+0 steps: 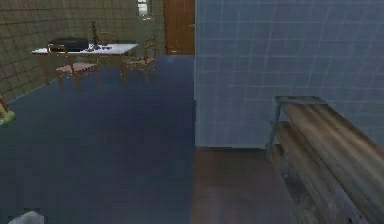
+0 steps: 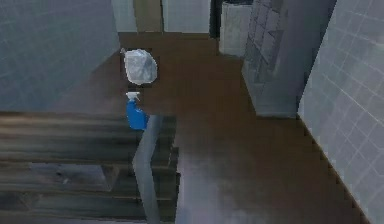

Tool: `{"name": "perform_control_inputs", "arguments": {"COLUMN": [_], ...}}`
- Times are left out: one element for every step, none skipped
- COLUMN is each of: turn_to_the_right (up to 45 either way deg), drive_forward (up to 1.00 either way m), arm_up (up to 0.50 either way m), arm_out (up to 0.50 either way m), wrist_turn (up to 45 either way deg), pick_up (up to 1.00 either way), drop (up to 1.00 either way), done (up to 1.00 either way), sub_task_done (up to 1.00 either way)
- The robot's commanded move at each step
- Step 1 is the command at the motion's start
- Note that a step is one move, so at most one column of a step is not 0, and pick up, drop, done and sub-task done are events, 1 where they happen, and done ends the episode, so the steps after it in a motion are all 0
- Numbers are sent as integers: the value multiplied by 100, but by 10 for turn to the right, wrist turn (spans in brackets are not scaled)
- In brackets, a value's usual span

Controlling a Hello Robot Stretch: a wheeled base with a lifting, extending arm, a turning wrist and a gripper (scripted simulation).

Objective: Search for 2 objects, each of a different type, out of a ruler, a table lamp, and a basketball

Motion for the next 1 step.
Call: {"name": "perform_control_inputs", "arguments": {"turn_to_the_right": [0], "drive_forward": [75], "arm_up": [0], "arm_out": [0], "wrist_turn": [0], "pick_up": [0], "drop": [0], "done": [0], "sub_task_done": [0]}}
